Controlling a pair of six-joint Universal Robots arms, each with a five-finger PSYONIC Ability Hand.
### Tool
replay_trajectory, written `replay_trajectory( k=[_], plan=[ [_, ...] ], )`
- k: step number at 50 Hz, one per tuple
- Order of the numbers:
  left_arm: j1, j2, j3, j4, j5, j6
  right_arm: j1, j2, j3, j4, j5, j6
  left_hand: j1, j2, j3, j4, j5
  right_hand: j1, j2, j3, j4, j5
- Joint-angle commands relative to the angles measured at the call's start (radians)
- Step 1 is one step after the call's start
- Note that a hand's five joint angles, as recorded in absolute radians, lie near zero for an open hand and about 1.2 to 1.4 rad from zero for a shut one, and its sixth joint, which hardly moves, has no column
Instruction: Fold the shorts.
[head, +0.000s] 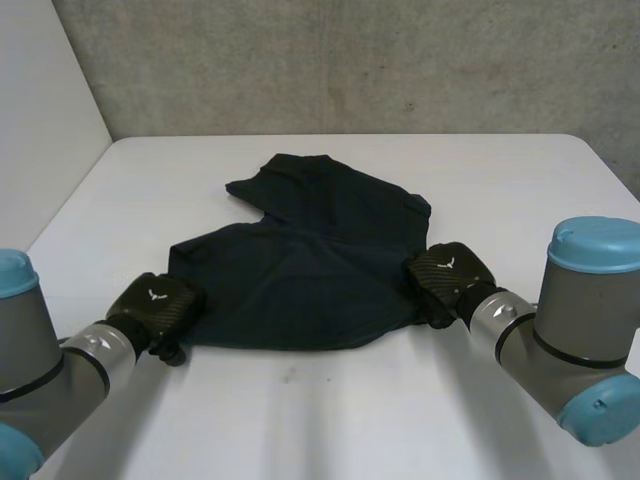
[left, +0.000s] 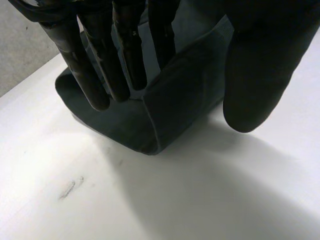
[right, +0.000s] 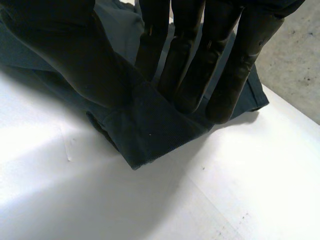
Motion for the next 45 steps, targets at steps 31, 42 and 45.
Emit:
replay_trajectory(
  k=[31,42,45],
  plan=[
    [-0.104,0.654,0.198,-0.142,-0.198,-0.011,0.000,-0.463,-0.321,0.477,0.083,-0.161,0.763,0.768,0.770,0.766,0.769,0.476,0.235,0.215,0.207,0.248],
    [-0.133,0.426,0.196,-0.145,-0.198,-0.013,0.002,-0.336,-0.328,0.508,0.075,-0.152,0.763,0.768,0.770,0.766,0.769,0.476,0.235,0.215,0.207,0.248],
    [-0.139,0.310,0.213,-0.143,-0.199,-0.008,0.003,-0.230,-0.338,0.509,0.080,-0.149,0.763,0.768,0.770,0.766,0.769,0.476,0.235,0.215,0.207,0.248]
  ],
)
